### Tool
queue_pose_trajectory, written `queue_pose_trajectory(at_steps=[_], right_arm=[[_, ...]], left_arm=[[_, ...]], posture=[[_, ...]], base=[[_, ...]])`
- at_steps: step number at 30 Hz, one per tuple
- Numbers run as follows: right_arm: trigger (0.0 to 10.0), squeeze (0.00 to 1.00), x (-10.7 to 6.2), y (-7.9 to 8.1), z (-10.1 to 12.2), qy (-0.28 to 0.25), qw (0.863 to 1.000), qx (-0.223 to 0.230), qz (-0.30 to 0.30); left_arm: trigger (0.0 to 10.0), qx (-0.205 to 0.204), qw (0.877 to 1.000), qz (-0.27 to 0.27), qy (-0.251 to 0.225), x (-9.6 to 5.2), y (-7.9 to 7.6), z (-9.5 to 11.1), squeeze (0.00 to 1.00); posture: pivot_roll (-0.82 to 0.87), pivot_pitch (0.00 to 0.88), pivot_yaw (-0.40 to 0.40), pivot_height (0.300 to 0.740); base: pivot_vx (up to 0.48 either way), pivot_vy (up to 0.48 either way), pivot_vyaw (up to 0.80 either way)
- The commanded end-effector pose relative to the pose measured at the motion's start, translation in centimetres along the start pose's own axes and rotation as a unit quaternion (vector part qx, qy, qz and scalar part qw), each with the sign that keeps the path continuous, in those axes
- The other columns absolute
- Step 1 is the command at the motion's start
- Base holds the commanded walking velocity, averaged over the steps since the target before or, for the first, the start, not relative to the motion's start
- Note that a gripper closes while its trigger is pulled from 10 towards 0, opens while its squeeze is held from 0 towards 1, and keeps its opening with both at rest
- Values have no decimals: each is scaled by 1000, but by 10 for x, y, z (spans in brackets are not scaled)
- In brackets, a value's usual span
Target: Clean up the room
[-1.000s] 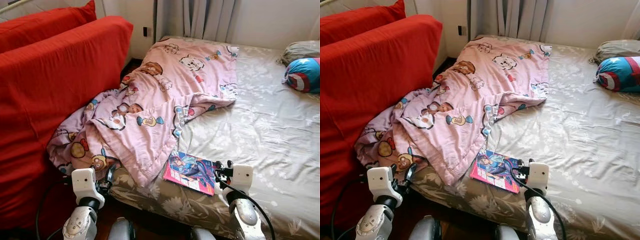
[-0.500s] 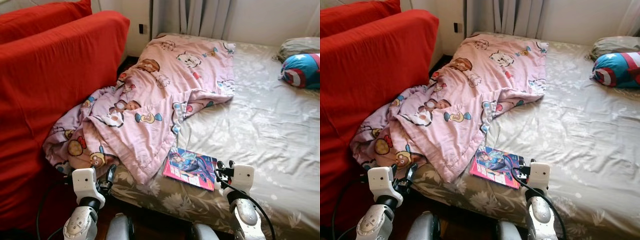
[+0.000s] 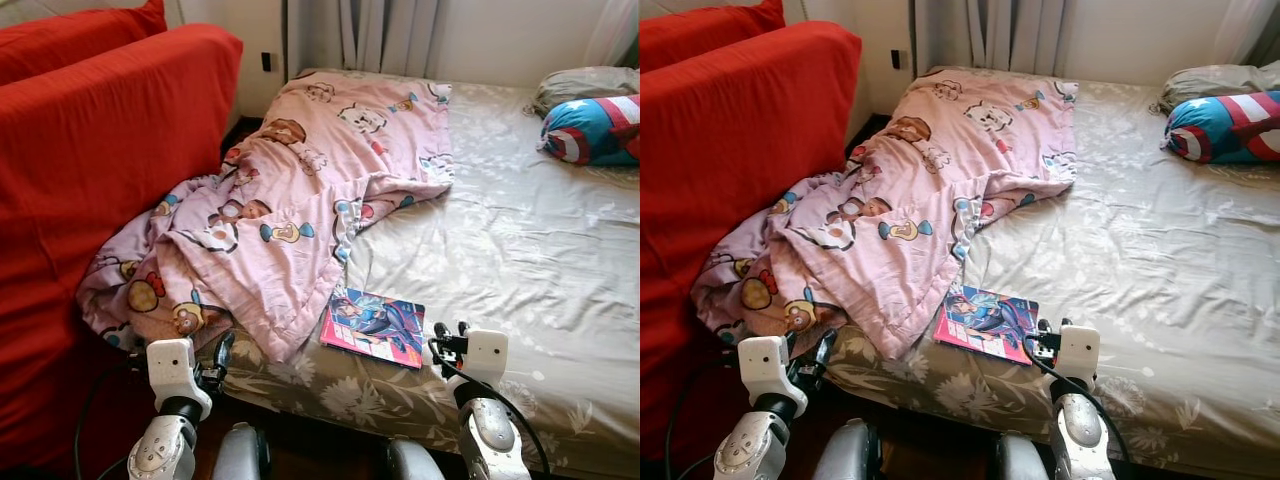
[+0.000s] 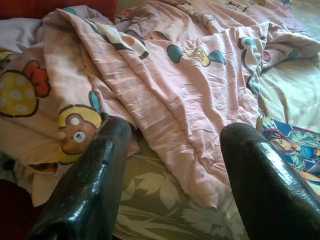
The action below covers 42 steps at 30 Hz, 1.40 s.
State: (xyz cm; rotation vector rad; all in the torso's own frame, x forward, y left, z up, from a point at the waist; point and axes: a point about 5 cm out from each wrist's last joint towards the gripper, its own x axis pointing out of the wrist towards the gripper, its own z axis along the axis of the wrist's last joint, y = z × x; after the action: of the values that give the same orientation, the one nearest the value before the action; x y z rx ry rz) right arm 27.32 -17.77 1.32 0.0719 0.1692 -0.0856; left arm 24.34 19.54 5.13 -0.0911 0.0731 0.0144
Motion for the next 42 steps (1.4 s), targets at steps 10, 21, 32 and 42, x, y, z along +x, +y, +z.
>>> queue_pose_trajectory(at_steps=[10,21,32,42], right_arm=[[10000,0,1,-2,1,0,1000,1,-6],[10000,0,1,-9,3,-4,1000,-1,-21],[10000,0,2,-10,5,-8,1000,-1,-29],[10000,0,4,-10,6,-7,999,0,-34]], left_arm=[[10000,-3,1000,-6,13,0,-2,-3,0],[10000,-5,1000,-9,14,3,-5,-3,0],[10000,-7,1000,-9,10,2,-6,-2,0],[10000,-8,1000,-5,5,2,-5,0,0]], posture=[[-16,115,-15,619],[-18,116,-10,619],[-17,118,-10,619],[-16,122,-10,619]], base=[[0,0,0],[159,0,0],[348,0,0],[205,0,0]])
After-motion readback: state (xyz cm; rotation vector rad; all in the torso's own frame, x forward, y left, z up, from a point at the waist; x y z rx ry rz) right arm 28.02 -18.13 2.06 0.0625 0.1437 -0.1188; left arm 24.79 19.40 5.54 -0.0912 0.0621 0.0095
